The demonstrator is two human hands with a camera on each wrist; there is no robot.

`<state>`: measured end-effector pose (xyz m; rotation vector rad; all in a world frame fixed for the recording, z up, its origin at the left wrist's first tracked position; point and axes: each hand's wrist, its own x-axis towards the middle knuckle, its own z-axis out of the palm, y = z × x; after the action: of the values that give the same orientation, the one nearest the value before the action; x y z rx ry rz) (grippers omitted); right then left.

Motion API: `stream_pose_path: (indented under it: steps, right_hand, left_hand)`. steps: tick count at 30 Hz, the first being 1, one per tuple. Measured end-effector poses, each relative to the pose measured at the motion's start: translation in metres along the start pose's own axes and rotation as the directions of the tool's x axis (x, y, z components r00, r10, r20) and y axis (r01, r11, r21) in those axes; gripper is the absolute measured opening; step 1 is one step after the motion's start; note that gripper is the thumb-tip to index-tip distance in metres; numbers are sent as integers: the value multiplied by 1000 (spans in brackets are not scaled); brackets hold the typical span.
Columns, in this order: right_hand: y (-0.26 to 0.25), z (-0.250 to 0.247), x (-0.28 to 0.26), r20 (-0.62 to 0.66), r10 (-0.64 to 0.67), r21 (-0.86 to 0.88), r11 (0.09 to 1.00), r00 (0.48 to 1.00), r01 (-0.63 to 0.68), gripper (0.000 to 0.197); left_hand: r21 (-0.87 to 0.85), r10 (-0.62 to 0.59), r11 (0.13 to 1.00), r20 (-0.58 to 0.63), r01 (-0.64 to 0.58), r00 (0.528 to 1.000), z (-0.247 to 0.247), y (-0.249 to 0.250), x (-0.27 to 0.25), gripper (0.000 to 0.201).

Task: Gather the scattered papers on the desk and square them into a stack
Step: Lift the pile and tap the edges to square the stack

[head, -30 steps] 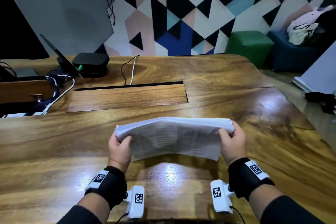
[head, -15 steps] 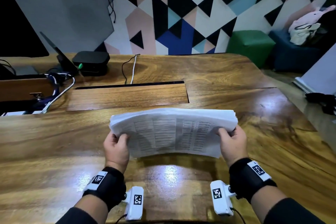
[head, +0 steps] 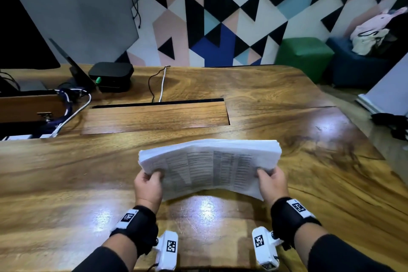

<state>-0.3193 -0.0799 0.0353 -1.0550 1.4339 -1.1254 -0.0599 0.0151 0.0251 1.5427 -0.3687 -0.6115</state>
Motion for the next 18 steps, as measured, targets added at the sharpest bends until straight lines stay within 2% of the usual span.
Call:
stream_pose_path:
  steps: [4, 8, 10, 11, 12, 13, 14, 15, 16, 17, 18]
  right_hand:
    - [-1, -2, 4, 15, -18, -77, 997, 1000, 19, 18]
    - [-14, -4, 6, 43, -157, -135, 978, 987, 162, 26]
    - [-28, -5, 8, 66, -223, -146, 962, 973, 230, 19]
    - [-38, -4, 8, 84, -257, -152, 952, 963, 267, 13]
    - [-50, -4, 9, 106, -298, -164, 936, 949, 313, 10]
    - [-62, -2, 9, 131, -345, -182, 913, 930, 364, 10]
    - [-75, -1, 9, 164, -388, -197, 888, 907, 415, 9]
    - [-86, 3, 9, 202, -417, -216, 863, 886, 456, 8]
    - [-97, 6, 9, 245, -439, -242, 836, 864, 493, 6]
    - [-105, 9, 9, 279, -458, -284, 801, 844, 528, 6]
    - [-113, 11, 9, 303, -484, -321, 759, 821, 567, 9]
  left_hand:
    - [14, 2, 1000, 1, -2, 1000, -1, 5, 0, 27]
    - [22, 44, 999, 97, -46, 994, -12, 14, 1, 29]
    - [203, 188, 957, 107, -207, 976, -19, 35, 2, 59]
    - [324, 290, 886, 168, -330, 942, -21, 50, 3, 74]
    - [407, 384, 782, 283, -472, 879, -18, 68, 3, 82]
    - [419, 432, 677, 440, -605, 787, -12, 87, 2, 84]
    - [380, 412, 613, 594, -692, 691, -3, 101, 3, 82]
    - [344, 342, 589, 714, -732, 611, 7, 112, 4, 75]
    - [323, 266, 583, 791, -746, 550, 18, 118, 6, 63]
    - [307, 225, 581, 830, -754, 511, 26, 120, 8, 47]
    - [287, 221, 590, 841, -755, 493, 33, 120, 9, 30]
